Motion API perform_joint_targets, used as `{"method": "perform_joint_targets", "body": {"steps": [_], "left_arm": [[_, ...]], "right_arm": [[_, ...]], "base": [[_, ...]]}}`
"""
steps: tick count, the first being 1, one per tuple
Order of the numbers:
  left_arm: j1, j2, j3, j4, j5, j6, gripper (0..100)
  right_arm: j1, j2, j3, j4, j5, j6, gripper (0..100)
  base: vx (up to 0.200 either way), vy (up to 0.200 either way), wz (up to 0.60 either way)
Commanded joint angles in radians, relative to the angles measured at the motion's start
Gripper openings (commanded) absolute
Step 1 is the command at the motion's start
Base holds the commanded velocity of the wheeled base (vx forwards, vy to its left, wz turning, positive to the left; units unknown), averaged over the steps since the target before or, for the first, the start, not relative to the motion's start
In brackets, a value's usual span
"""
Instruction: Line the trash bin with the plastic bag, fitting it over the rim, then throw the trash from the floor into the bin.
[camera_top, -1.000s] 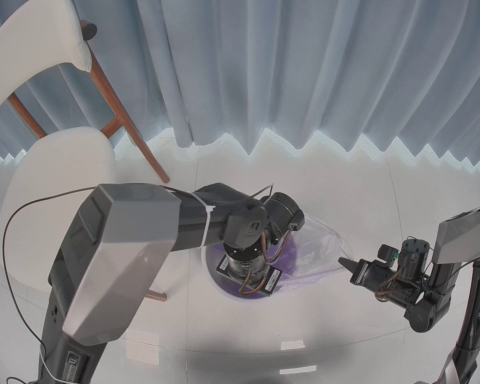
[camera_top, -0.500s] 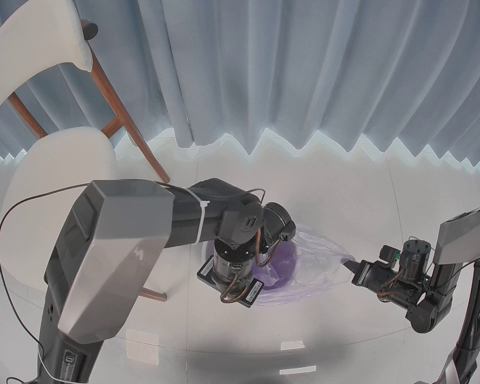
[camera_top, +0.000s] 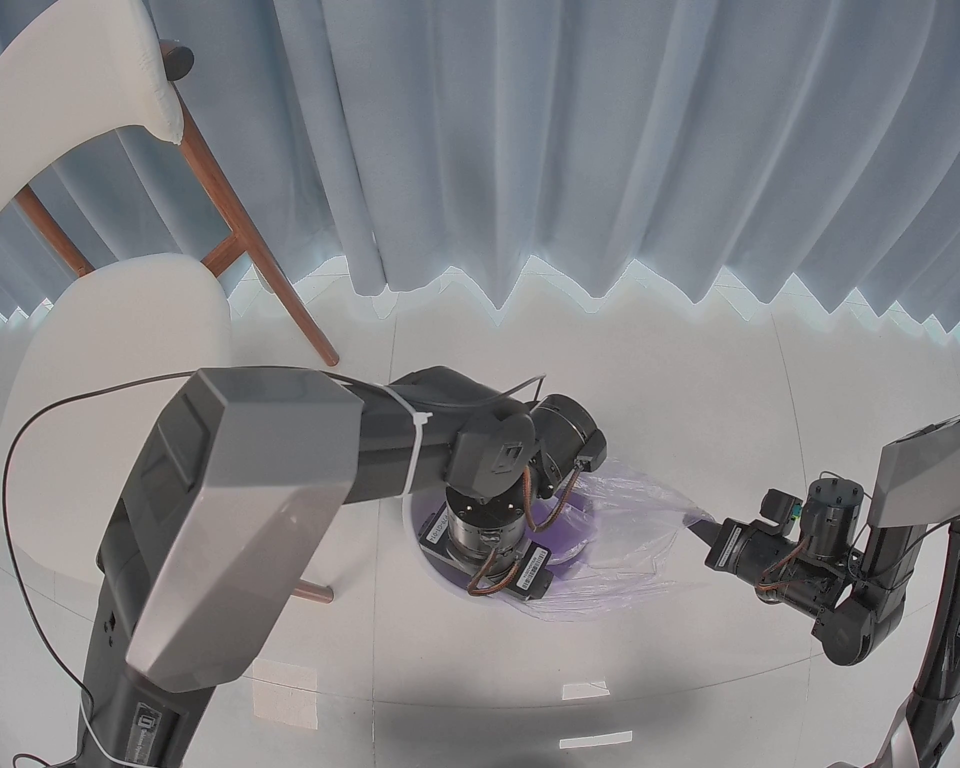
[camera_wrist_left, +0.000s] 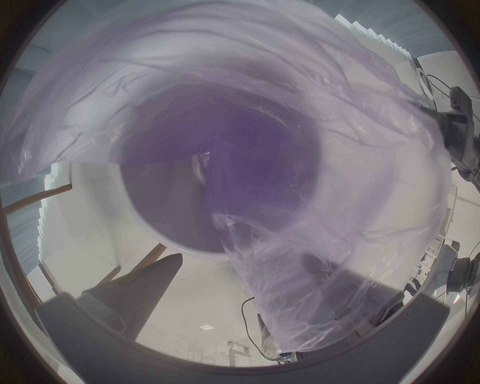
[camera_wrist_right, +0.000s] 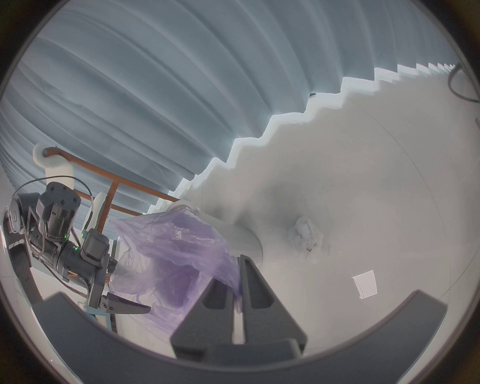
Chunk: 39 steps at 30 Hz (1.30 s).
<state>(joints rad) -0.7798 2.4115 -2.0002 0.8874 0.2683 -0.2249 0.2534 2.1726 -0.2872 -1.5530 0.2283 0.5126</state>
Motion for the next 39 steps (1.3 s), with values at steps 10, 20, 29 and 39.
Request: {"method": "perform_joint_targets", "body": {"steps": [10,20,29,39], "left_arm": [[-0.035,-0.063,0.0,0.074,0.088,-0.062,100],[-0.076,-0.064,0.0,0.104,0.124,-0.094,100],[-0.084,-0.086,0.0,0.326,0.157,-0.175,100],[-0.139,-0.091,0.0,0.668,0.149,-0.419,100]], "right_arm": [[0.027,-0.022,0.037,-0.015,0.002,0.001,0],[0.05,-0.023,0.094,-0.015,0.002,0.0,0],[0.052,-0.036,0.132,-0.015,-0.037,-0.002,0],[0.055,-0.057,0.183,-0.015,-0.04,-0.014,0]], "base": [[0.0,0.0,0.0],[0.0,0.0,0.0],[0.0,0.0,0.0],[0.0,0.0,0.0]]}}
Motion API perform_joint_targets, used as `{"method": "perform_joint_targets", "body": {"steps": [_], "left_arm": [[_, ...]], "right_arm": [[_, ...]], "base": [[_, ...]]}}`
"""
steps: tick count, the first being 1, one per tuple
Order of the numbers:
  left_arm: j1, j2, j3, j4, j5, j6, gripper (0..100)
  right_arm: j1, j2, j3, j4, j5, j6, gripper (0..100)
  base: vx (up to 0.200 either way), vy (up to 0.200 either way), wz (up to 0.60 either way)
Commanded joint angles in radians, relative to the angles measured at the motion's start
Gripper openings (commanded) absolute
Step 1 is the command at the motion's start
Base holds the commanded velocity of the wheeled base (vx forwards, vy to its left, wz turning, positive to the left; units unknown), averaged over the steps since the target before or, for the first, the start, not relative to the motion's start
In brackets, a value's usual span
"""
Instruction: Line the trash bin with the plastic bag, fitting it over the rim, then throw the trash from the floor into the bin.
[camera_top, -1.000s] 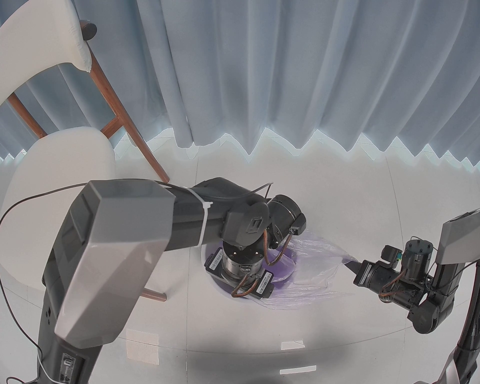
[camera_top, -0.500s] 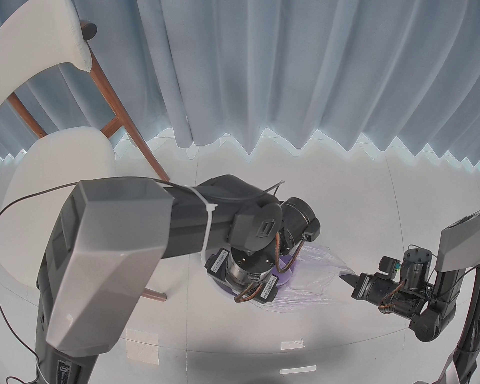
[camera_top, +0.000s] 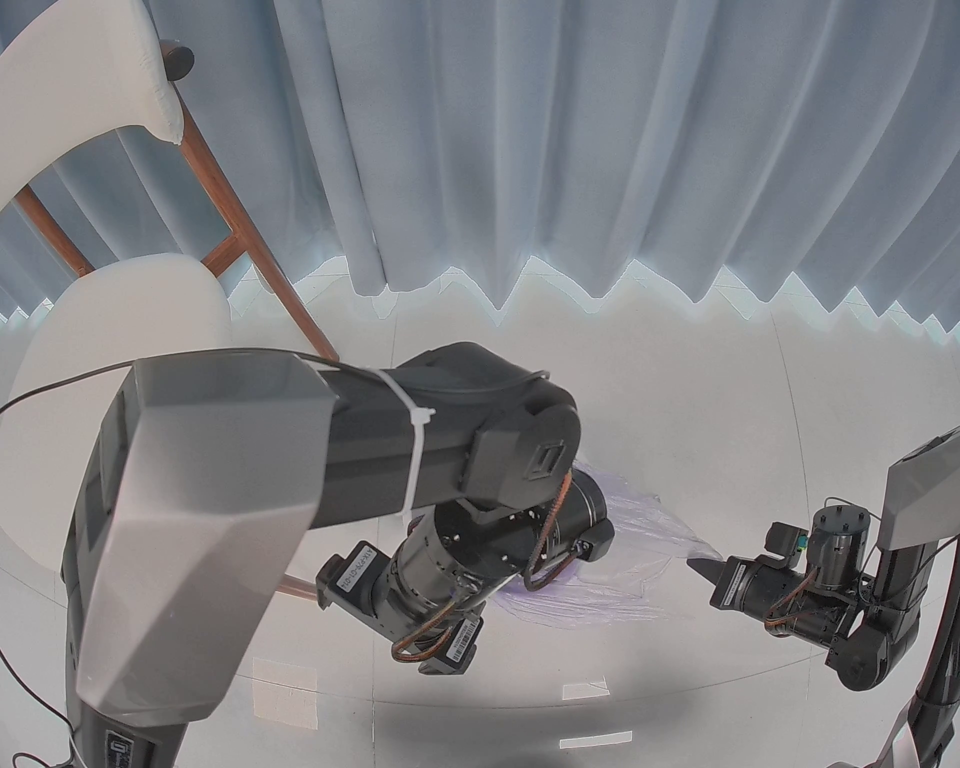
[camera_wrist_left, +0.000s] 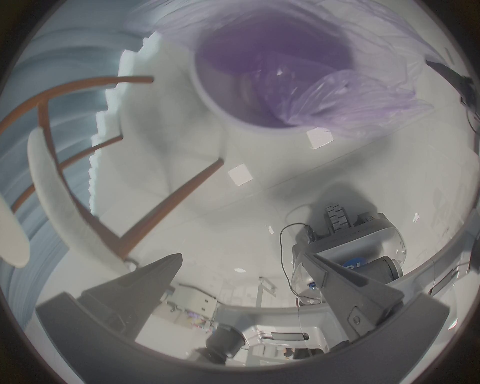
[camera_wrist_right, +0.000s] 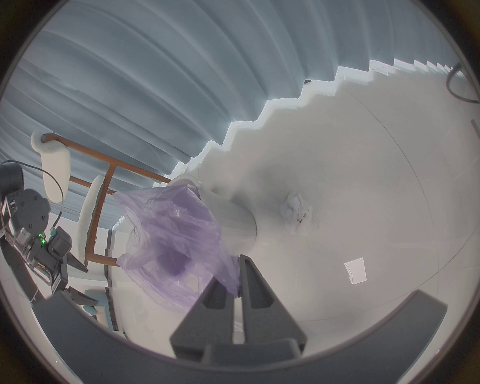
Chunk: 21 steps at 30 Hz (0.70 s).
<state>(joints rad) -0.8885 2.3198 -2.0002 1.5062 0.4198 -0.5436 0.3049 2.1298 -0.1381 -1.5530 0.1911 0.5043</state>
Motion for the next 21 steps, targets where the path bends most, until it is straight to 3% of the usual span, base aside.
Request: {"method": "perform_joint_targets", "body": {"steps": [1,7,12,13,16,17,19,20,21], "left_arm": [[-0.027,0.01,0.0,0.049,-0.003,-0.101,100],[-0.047,0.02,0.0,0.054,-0.013,-0.116,100],[-0.082,-0.102,0.0,0.051,-0.107,-0.156,100],[-0.086,-0.235,0.0,0.04,-0.168,-0.099,100],[-0.081,-0.323,0.0,-0.014,-0.208,-0.03,100],[-0.075,-0.382,0.017,-0.156,-0.231,-0.019,100],[-0.059,-0.431,0.172,-0.369,-0.237,-0.019,100],[-0.036,-0.459,0.273,-0.541,-0.237,-0.012,100],[-0.03,-0.467,0.311,-0.604,-0.237,-0.009,100]], "right_arm": [[0.003,-0.016,0.034,-0.015,-0.002,-0.006,0],[0.003,-0.022,0.074,-0.016,-0.002,-0.004,0],[0.002,-0.03,0.135,-0.016,-0.001,-0.003,0],[0.002,-0.036,0.138,-0.016,-0.001,-0.003,0],[0.002,-0.039,0.137,-0.016,-0.001,-0.003,0],[0.002,-0.039,0.133,-0.016,-0.001,-0.003,0],[0.003,-0.041,0.132,-0.016,-0.001,-0.003,0],[0.003,-0.041,0.132,-0.016,0.001,-0.003,0],[0.003,-0.041,0.132,-0.016,0.001,-0.003,0]], "base": [[0.0,0.0,0.0],[0.0,0.0,0.0],[0.0,0.0,0.0],[0.0,0.0,0.0],[0.0,0.0,0.0],[0.0,0.0,0.0],[0.0,0.0,0.0],[0.0,0.0,0.0],[0.0,0.0,0.0]]}}
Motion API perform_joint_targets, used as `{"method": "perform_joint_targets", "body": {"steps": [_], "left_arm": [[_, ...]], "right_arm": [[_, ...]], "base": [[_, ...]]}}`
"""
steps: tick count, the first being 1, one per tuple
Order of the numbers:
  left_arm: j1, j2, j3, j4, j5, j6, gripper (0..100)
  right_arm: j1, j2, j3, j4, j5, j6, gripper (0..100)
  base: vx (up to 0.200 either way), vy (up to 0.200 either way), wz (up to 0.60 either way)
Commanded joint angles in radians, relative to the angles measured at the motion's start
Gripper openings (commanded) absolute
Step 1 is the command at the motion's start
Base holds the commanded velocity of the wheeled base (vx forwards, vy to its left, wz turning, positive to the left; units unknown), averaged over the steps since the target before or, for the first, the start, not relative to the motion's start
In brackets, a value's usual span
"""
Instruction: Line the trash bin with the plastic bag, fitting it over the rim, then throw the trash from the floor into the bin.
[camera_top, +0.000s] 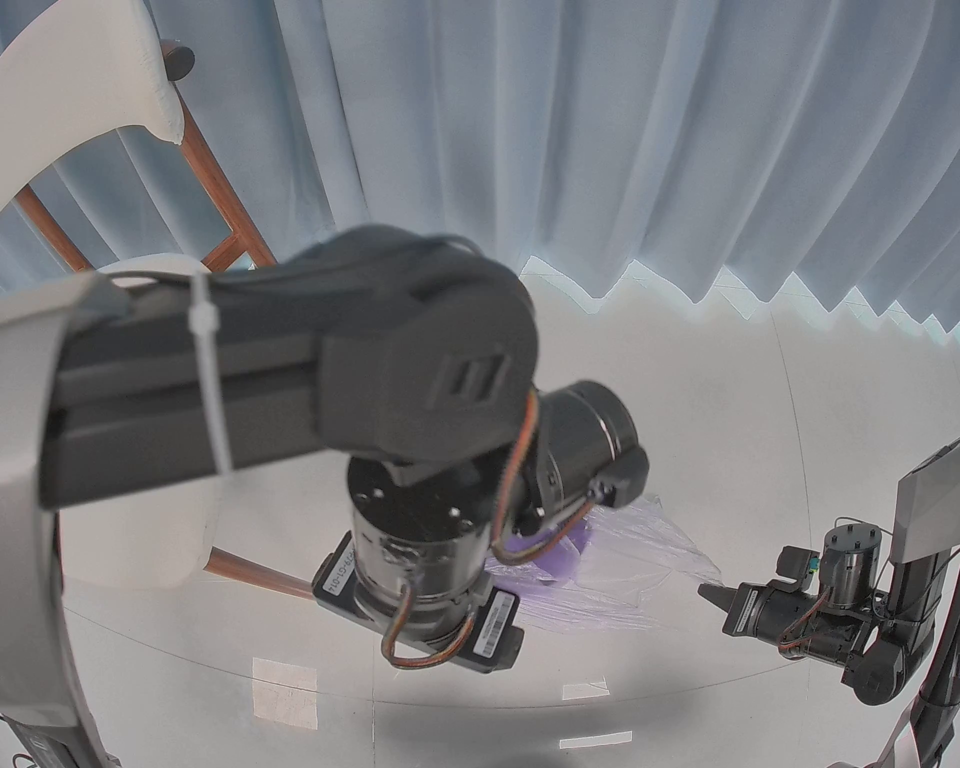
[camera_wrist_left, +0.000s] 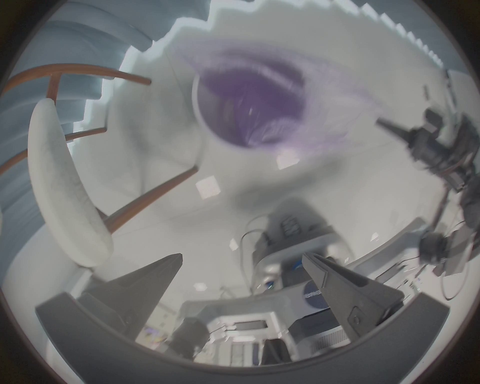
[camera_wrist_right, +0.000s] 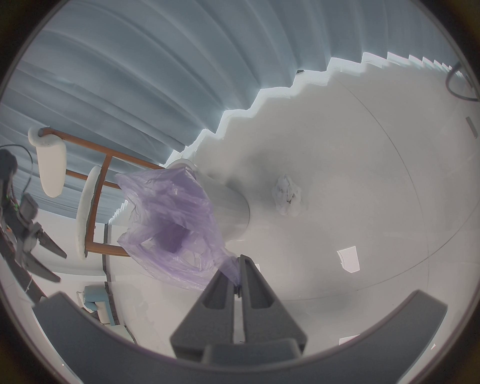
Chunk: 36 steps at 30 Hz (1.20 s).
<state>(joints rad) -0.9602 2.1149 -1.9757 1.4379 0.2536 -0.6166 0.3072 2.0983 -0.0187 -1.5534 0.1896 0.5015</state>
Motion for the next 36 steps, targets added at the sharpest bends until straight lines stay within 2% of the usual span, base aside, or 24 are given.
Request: {"method": "perform_joint_targets", "body": {"steps": [1,2,3,4,6,7,8,13,15,20,22,25,36], "left_arm": [[0.057,-0.28,0.42,-0.778,-0.071,0.075,100],[0.064,-0.286,0.488,-0.906,-0.071,0.087,100],[0.071,-0.297,0.6,-1.122,-0.074,0.123,100],[0.08,-0.309,0.686,-1.28,-0.077,0.156,100],[0.092,-0.332,0.815,-1.505,-0.112,0.236,100],[0.092,-0.335,0.828,-1.524,-0.12,0.248,100],[0.094,-0.351,0.885,-1.567,-0.163,0.287,100],[0.092,-0.391,0.954,-1.571,-0.185,0.302,100],[0.098,-0.385,0.948,-1.573,-0.183,0.34,100],[0.173,-0.293,0.916,-1.576,-0.177,0.569,100],[0.186,-0.263,0.896,-1.582,-0.163,0.61,100],[0.187,-0.216,0.856,-1.591,-0.132,0.609,100],[0.178,-0.125,0.793,-1.59,-0.117,0.61,100]], "right_arm": [[0.004,-0.009,0.013,-0.016,0.002,0.0,0],[0.004,-0.009,0.011,-0.016,0.002,0.0,0],[0.004,-0.009,0.011,-0.016,0.002,0.0,0],[0.004,-0.011,0.008,-0.016,0.002,0.0,0],[0.004,-0.012,-0.003,-0.016,0.002,0.0,0],[0.006,-0.012,-0.004,-0.016,0.002,0.0,0],[0.006,-0.014,-0.009,-0.016,0.002,0.0,0],[0.035,-0.012,-0.012,-0.016,0.002,0.0,0],[0.049,-0.014,-0.01,-0.016,0.001,0.0,0],[0.073,-0.021,-0.01,-0.016,0.001,0.0,0],[0.078,-0.021,-0.01,-0.016,0.001,0.0,0],[0.078,-0.023,-0.01,-0.016,-0.001,0.0,0],[0.078,-0.023,-0.006,-0.016,-0.025,0.003,0]], "base": [[0.0,0.0,0.0],[0.0,0.0,0.0],[0.0,0.0,0.0],[0.0,0.0,0.0],[0.0,0.0,0.0],[0.0,0.0,0.0],[0.0,0.0,0.0],[0.0,0.0,0.0],[0.0,0.0,0.0],[0.0,0.0,0.0],[0.0,0.0,0.0],[0.0,0.0,0.0],[0.0,0.0,0.0]]}}
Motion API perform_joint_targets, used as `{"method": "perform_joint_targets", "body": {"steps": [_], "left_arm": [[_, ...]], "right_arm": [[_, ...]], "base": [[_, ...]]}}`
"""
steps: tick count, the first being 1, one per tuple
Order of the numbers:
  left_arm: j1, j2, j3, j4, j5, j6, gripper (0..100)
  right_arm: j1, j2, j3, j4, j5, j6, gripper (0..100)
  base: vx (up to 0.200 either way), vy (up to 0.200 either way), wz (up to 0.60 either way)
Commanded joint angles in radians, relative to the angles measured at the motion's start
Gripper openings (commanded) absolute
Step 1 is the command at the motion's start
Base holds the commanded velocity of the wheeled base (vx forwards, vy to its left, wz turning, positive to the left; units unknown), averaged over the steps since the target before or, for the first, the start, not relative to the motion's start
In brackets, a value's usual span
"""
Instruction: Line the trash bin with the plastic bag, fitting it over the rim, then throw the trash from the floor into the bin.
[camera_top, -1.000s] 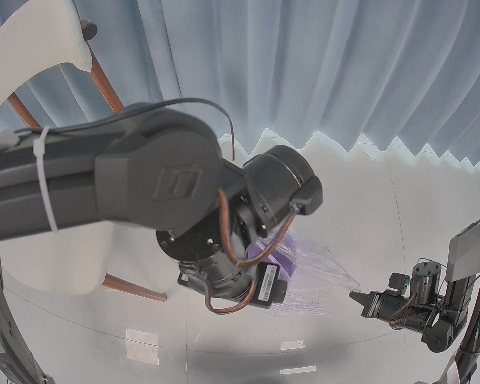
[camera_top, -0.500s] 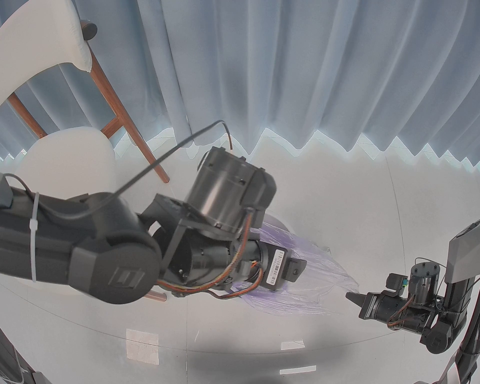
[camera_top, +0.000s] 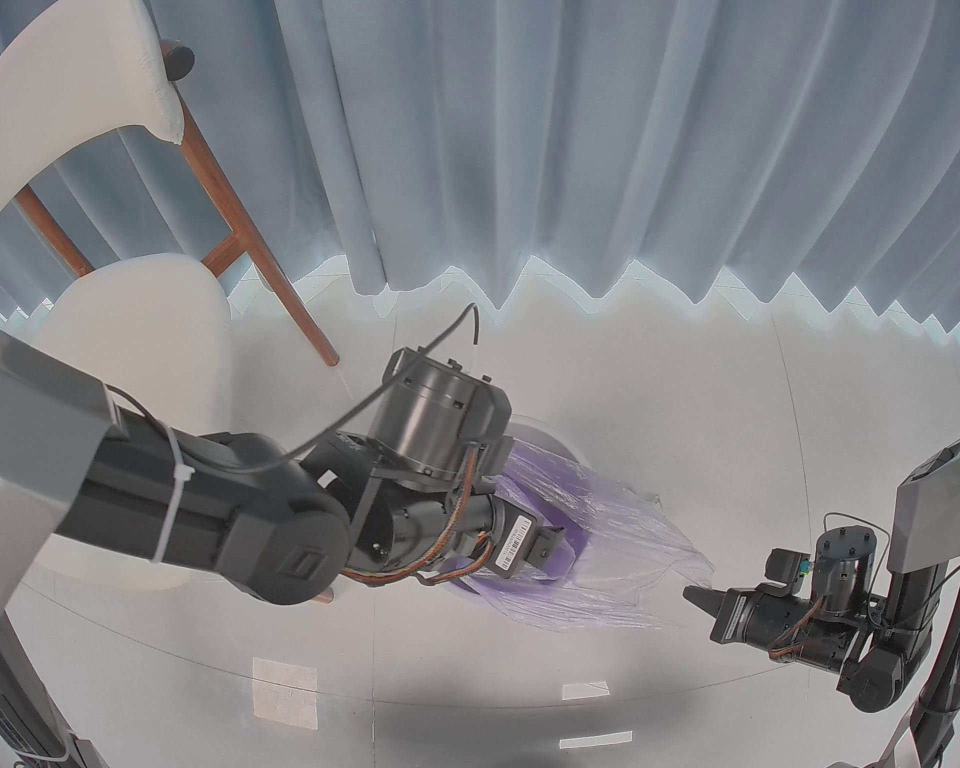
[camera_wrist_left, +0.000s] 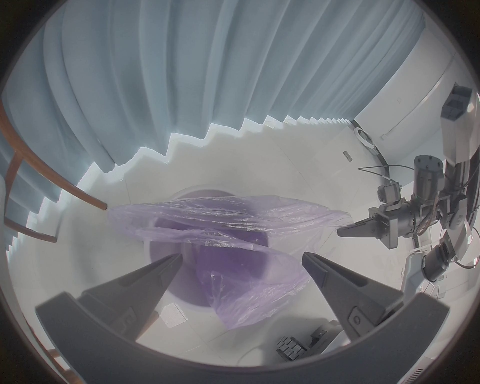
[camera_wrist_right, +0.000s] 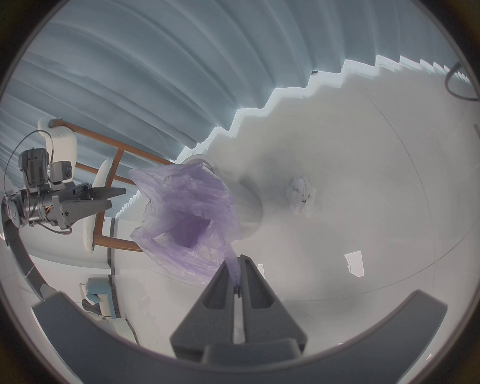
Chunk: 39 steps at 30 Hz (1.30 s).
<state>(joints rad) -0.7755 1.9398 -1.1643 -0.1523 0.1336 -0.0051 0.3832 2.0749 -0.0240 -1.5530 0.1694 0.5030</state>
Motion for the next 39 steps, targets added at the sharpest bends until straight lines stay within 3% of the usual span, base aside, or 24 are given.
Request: {"method": "perform_joint_targets", "body": {"steps": [1,25,31,32,39], "left_arm": [[-0.013,0.065,-0.028,0.002,0.003,-0.001,100],[-0.027,0.275,-0.181,0.005,0.067,-0.006,100],[-0.027,0.297,-0.227,0.007,0.069,-0.078,100],[-0.03,0.295,-0.238,0.008,0.07,-0.087,0],[-0.054,0.286,-0.236,0.042,0.083,-0.095,0]], "right_arm": [[0.002,0.001,-0.002,-0.016,-0.008,0.002,0],[0.002,-0.002,-0.004,-0.016,-0.008,0.002,0],[0.002,-0.002,0.013,-0.016,-0.011,0.003,0],[0.002,-0.004,0.015,-0.016,-0.011,0.003,0],[0.002,-0.007,0.013,-0.016,-0.011,0.005,0]], "base": [[0.0,0.0,0.0],[0.0,0.0,0.0],[0.0,0.0,0.0],[0.0,0.0,0.0],[0.0,0.0,0.0]]}}
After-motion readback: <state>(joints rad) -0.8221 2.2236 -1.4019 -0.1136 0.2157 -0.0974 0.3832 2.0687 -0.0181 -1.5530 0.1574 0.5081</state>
